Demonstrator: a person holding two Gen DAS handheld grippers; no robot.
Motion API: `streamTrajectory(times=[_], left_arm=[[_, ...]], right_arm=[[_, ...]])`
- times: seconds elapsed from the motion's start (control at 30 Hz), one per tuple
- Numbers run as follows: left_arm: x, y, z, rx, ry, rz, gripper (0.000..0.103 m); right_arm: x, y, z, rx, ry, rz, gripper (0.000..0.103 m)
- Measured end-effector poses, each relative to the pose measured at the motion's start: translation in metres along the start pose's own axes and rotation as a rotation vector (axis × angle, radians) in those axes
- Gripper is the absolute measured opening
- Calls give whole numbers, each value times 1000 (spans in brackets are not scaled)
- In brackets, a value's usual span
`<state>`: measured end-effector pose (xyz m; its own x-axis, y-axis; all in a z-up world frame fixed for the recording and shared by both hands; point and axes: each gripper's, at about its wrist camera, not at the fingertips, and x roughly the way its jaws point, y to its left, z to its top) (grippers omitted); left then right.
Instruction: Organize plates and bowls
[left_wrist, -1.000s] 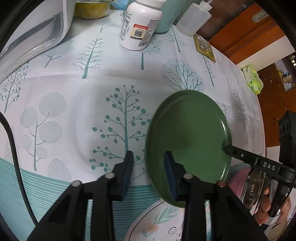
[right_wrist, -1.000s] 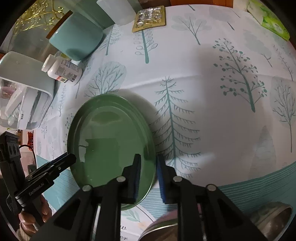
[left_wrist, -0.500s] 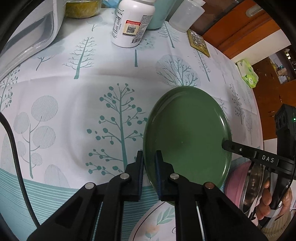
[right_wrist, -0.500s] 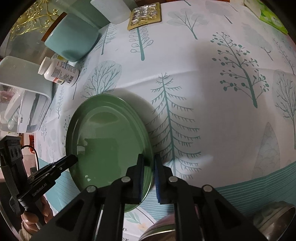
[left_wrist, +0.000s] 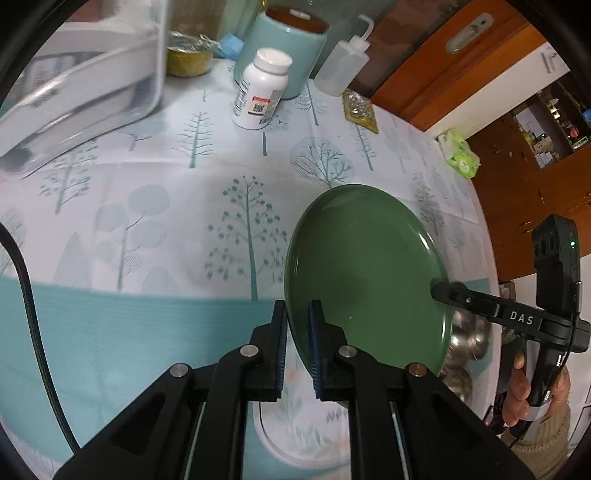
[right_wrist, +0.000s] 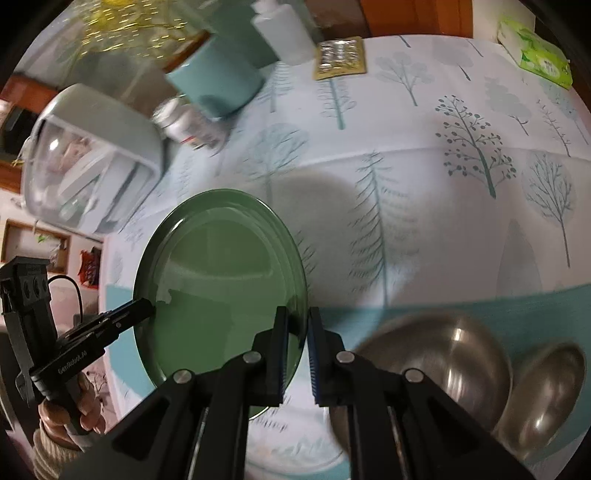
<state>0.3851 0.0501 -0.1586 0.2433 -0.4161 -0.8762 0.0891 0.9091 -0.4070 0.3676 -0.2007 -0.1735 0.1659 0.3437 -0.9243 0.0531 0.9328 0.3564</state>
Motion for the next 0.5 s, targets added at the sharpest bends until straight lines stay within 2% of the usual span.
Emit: streamTrajectory(times=[0.23, 0.5], left_arm=[[-66, 0, -66, -31, -41, -19, 9], [-110, 24, -175, -101, -22, 0, 9]], right_arm=[[-33, 33, -65, -58, 19, 36, 10], [-42, 66, -145, -161, 65, 76, 9]])
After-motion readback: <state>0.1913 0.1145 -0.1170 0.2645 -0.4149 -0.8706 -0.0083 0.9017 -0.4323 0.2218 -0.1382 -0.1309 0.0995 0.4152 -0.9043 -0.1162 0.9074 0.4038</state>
